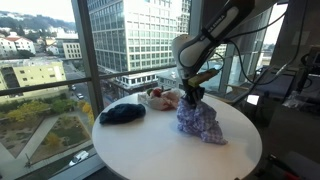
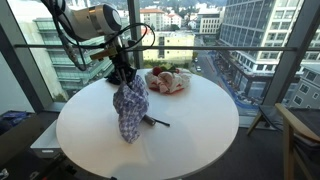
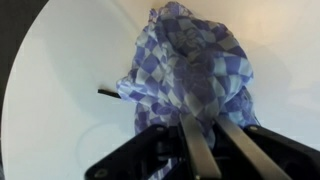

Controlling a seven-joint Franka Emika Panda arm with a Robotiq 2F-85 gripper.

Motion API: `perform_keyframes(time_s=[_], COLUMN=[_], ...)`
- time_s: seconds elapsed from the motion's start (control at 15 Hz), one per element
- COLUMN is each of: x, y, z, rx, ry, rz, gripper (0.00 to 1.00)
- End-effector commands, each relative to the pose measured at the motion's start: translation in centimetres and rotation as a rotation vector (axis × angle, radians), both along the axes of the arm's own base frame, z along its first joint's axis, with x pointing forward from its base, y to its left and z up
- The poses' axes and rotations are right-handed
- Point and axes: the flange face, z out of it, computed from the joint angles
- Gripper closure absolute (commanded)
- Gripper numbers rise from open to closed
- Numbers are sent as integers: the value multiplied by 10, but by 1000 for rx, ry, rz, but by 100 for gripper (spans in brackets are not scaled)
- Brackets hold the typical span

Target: Use the shirt to touch and pick up the grey object on the table

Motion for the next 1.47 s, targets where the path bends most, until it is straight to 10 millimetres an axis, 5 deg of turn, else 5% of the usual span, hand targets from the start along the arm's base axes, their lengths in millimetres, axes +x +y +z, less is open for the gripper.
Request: perform_keyframes(time_s=[0.0,0.4,0.47,0.6,1.0,1.13,1.4], x=[13,23,22,17,4,-1,-16], y=[-36,-86,-89,-87,-70,-64,-37], z=[32,15,9,-6,-32,-24,19], rx=[-24,-39,-31,26,192,205,192], ry=[-116,-147,-136,-109,-47,-58,-126], rz=[-85,-188,-194,-197,-222,-219,-176], gripper=[89,83,59,56,11,0,0])
